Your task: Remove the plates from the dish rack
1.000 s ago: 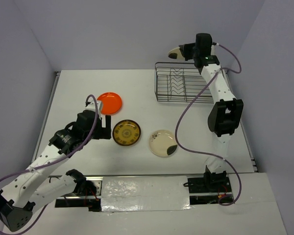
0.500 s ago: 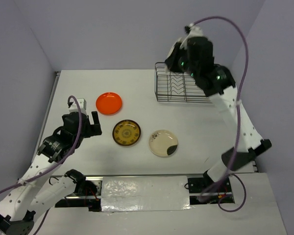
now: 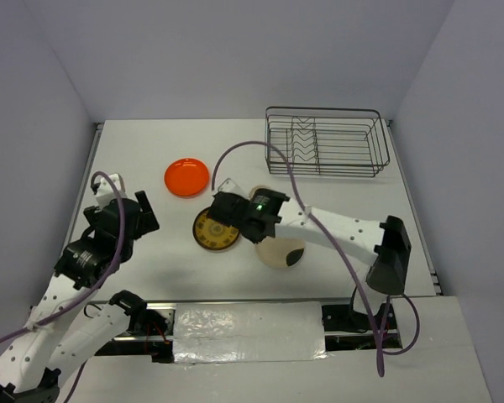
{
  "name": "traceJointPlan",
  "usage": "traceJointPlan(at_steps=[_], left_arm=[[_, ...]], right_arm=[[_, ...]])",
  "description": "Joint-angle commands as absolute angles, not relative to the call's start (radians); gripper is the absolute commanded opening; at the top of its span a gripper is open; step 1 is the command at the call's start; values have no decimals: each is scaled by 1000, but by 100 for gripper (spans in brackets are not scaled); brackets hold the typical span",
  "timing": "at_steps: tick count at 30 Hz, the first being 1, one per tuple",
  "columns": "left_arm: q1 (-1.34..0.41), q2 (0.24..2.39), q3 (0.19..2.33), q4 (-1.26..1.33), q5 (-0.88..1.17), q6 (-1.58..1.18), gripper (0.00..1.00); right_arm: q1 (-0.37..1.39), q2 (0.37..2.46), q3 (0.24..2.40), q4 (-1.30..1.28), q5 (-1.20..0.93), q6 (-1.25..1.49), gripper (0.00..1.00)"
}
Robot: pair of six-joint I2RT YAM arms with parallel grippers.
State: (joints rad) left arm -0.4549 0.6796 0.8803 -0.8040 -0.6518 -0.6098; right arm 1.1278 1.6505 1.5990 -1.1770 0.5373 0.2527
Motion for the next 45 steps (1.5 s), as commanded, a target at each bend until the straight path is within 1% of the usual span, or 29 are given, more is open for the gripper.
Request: traceJointPlan(at_steps=[1, 6, 12, 13, 14, 17, 18, 19, 21, 22, 23, 24, 29, 30, 33, 35, 36, 37, 38, 39, 40, 41, 42, 43, 44, 45], left_arm=[[-449, 603, 928, -842, -782, -686, 99], [-449, 537, 917, -822, -773, -675, 99], [-449, 549, 914, -810, -750, -657, 100], [-449, 552, 914, -810, -749, -655, 100], [-449, 557, 916, -808, -746, -655, 99], [-449, 563, 916, -807, -739, -649, 100], [-449, 563, 914, -804, -738, -647, 100], [-449, 563, 913, -802, -735, -646, 99], [-449, 558, 913, -801, -732, -644, 100], [-449, 560, 913, -799, -732, -644, 99], [-449, 558, 914, -801, -733, -646, 99], [-449, 558, 914, -804, -736, -646, 99], [-449, 574, 919, -804, -742, -649, 100], [-448, 581, 920, -805, -749, -652, 100], [-428, 607, 930, -818, -761, -661, 99], [-394, 623, 937, -833, -781, -675, 100], [-381, 624, 940, -839, -788, -680, 100], [-365, 629, 942, -839, -793, -677, 100], [-335, 627, 940, -828, -784, -669, 99], [-318, 624, 939, -818, -773, -660, 99], [-301, 621, 937, -812, -747, -643, 99], [-270, 617, 934, -795, -733, -632, 99], [-258, 611, 931, -782, -721, -623, 100], [-247, 598, 925, -773, -698, -603, 99], [-229, 592, 922, -756, -687, -594, 100], [-222, 588, 917, -749, -675, -582, 99]], right_arm=[[1179, 1675, 1557, -1178, 569, 281, 0], [1187, 1758, 1491, -1100, 517, 281, 0], [1189, 1822, 1430, -1040, 482, 282, 0], [1189, 1838, 1425, -1037, 477, 287, 2], [1190, 1844, 1421, -1035, 473, 291, 5], [1190, 1845, 1390, -1037, 483, 316, 7], [1190, 1841, 1370, -1032, 480, 319, 9], [1190, 1836, 1362, -1026, 479, 328, 20], [1193, 1818, 1345, -1022, 477, 339, 37], [1195, 1809, 1339, -1022, 479, 347, 52], [1203, 1790, 1338, -1023, 480, 350, 63], [1207, 1780, 1335, -1032, 486, 357, 99], [1221, 1648, 1303, -1016, 474, 359, 100], [1220, 1581, 1287, -997, 465, 353, 100], [1210, 1473, 1231, -899, 446, 342, 100], [1171, 1369, 1182, -806, 480, 357, 100], [1142, 1329, 1163, -735, 485, 388, 100], [1067, 1243, 1141, -697, 491, 402, 100], [1028, 1191, 1081, -657, 489, 414, 100], [981, 1130, 1043, -544, 470, 401, 100], [883, 1004, 1007, -496, 450, 399, 100], [827, 944, 946, -461, 433, 396, 100], [775, 890, 930, -428, 434, 379, 100], [723, 844, 920, -428, 439, 362, 100], [631, 783, 931, -474, 463, 327, 100], [600, 764, 948, -507, 486, 309, 100]])
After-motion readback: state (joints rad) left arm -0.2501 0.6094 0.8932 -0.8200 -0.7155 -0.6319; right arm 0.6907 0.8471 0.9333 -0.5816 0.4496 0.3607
